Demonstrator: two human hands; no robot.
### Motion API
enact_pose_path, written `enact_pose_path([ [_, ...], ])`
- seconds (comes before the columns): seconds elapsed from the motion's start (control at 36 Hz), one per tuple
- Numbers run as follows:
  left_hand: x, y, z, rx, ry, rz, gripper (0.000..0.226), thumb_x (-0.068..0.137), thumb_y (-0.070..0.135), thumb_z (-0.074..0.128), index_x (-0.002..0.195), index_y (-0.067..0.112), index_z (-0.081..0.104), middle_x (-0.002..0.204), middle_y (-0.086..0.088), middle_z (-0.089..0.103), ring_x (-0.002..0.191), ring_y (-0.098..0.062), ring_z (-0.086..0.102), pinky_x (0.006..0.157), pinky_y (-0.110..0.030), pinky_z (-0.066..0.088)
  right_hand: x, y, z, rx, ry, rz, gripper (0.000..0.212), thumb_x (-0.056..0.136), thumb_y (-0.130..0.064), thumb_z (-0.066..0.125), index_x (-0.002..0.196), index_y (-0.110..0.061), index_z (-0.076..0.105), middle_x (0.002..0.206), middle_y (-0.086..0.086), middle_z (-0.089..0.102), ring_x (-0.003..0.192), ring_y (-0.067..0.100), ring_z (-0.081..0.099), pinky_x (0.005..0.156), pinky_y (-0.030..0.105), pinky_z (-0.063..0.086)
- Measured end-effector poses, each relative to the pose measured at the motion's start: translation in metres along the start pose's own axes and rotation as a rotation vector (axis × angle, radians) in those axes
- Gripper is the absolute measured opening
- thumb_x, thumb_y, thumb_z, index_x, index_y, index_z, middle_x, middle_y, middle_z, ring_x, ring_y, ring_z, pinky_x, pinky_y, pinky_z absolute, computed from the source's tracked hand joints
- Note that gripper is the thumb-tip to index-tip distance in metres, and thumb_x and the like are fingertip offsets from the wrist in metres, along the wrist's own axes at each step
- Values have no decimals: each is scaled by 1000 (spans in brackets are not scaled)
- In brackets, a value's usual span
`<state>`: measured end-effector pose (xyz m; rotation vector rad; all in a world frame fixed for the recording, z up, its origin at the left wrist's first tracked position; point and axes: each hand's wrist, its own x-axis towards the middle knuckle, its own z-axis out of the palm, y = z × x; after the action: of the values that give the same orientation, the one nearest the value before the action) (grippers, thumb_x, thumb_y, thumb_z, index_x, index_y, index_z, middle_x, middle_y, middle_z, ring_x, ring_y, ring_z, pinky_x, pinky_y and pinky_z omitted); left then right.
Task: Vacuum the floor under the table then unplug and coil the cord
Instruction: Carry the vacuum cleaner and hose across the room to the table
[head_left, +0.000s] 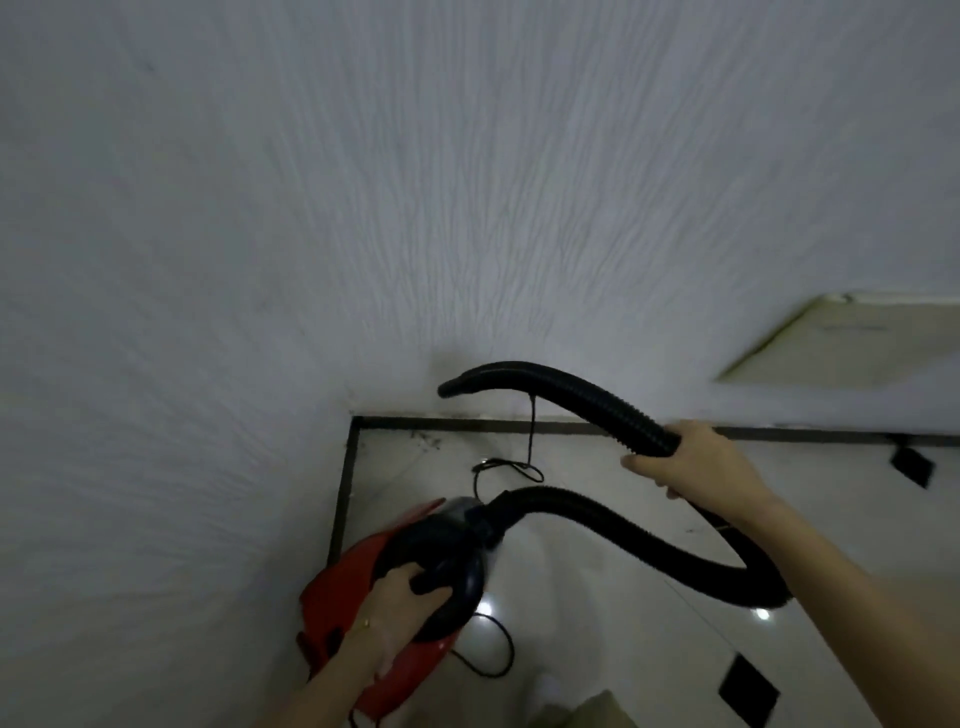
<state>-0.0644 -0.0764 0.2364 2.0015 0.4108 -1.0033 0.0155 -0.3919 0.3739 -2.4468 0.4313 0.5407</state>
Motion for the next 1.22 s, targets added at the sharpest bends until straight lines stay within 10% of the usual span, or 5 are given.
enact_pose_path([
  [0.47,-249,86,-40,108,85,136,41,82,44,65,114,18,60,104,-11,68,96,-28,62,76,-32,49,-311,17,-112,866,17,322,21,86,-18,68,91,-4,53,60,5,53,52,19,49,56,31,43],
  [1.22,-244,243,120,590,61,290,53,80,56,60,120,21,60,102,-6,70,93,-25,65,74,-32,50,-358,204,-190,910,615,371,19,85,-27,70,79,-13,59,61,9,56,52,21,53,55,32,47],
])
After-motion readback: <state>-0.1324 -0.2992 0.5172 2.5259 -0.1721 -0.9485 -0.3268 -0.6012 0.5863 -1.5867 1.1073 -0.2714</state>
